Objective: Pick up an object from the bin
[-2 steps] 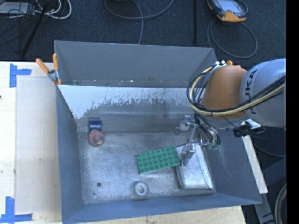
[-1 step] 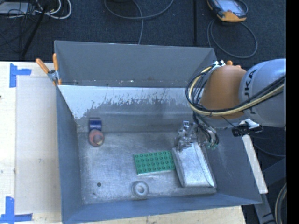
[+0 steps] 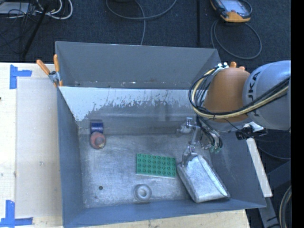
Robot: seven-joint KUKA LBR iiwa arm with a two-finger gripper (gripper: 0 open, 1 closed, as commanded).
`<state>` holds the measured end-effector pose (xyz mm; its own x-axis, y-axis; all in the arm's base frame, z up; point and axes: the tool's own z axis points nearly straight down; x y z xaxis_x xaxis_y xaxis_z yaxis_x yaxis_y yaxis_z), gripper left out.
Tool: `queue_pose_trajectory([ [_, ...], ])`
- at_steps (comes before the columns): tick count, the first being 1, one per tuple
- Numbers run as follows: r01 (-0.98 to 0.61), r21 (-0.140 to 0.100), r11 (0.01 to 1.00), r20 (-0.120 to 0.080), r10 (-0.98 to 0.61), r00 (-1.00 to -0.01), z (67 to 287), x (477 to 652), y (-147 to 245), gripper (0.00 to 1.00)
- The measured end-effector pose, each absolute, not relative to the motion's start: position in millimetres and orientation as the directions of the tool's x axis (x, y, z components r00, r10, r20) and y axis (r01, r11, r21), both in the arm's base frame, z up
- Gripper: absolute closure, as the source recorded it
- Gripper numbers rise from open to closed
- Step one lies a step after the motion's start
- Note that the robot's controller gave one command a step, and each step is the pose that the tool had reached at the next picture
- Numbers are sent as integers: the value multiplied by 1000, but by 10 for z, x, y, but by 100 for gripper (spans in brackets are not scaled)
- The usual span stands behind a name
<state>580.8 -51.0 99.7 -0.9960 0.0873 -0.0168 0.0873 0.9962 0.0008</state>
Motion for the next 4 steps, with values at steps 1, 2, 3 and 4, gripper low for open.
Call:
queue_pose_trajectory([
  [1, 106, 3, 994, 5, 106, -994, 1125, 5286, 14, 0],
  [2, 99, 0, 995, -4, 99, -995, 707, 5309, 202, 0],
  [3, 97, -1, 995, -2, 97, -995, 730, 5310, 202, 100],
  [4, -142, -1, 990, -6, -142, -990, 1944, 5336, 237, 100],
])
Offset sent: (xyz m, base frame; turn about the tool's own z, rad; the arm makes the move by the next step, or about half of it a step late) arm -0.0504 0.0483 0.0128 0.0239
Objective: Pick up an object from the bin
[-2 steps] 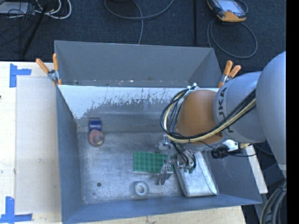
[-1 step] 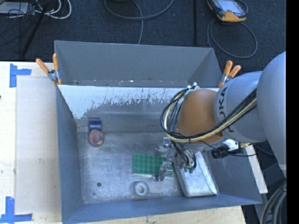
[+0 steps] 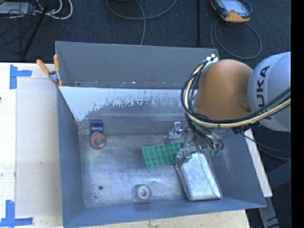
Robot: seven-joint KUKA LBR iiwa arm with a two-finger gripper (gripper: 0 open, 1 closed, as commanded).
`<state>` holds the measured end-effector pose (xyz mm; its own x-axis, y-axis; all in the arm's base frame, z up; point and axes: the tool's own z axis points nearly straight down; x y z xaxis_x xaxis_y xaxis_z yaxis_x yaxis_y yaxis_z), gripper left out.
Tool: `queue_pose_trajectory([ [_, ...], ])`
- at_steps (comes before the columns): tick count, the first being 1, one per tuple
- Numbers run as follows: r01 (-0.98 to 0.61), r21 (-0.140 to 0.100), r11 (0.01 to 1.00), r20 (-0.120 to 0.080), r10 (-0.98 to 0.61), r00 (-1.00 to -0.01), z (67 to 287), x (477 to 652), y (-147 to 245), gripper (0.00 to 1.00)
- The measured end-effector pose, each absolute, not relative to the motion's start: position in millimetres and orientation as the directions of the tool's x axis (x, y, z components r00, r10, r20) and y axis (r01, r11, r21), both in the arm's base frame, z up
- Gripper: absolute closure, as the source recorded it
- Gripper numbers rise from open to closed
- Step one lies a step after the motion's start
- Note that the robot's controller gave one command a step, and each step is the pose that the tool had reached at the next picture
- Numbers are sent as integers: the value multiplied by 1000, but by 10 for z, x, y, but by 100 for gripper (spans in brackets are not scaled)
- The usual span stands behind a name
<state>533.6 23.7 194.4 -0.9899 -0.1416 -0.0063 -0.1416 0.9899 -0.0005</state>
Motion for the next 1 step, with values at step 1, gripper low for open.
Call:
queue_pose_trajectory([
  [1, -430, 0, 903, -3, -430, -903, 2798, 4834, 722, 100],
])
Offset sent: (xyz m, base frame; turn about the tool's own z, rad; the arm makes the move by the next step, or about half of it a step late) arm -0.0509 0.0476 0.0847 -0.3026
